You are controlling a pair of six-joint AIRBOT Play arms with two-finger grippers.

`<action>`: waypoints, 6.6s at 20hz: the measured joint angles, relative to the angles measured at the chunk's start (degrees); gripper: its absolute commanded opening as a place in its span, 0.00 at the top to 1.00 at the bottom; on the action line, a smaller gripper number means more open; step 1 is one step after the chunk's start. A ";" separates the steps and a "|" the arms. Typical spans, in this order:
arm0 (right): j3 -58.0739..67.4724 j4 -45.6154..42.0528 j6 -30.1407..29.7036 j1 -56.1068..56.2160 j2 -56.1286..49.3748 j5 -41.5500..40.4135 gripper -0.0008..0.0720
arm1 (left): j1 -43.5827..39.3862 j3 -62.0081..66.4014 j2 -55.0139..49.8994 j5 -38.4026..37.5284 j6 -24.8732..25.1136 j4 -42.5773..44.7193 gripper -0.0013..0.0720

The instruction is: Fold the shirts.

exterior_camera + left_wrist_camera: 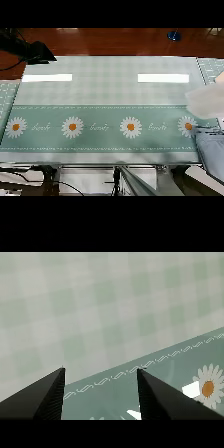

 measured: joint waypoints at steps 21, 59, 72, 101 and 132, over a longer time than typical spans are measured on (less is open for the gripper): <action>-30.95 -29.40 -20.61 -25.22 10.29 0.39 0.97 | 1.42 0.00 0.00 3.98 -0.02 -1.03 0.23; -52.02 -75.93 -9.29 -20.94 7.08 -39.71 0.47 | 3.06 0.00 0.20 4.59 0.50 -1.05 0.23; -27.32 -12.22 -22.77 50.82 -8.00 -59.25 0.48 | -4.72 -0.35 -0.52 4.96 9.14 7.39 0.24; -26.01 -38.51 -16.11 68.35 -17.11 -24.04 0.47 | -24.90 -9.25 -3.98 2.69 -7.52 34.12 0.24; -26.01 -40.87 -16.06 68.35 -17.14 -42.25 0.47 | -24.90 -9.25 -3.98 2.64 -7.56 34.12 0.24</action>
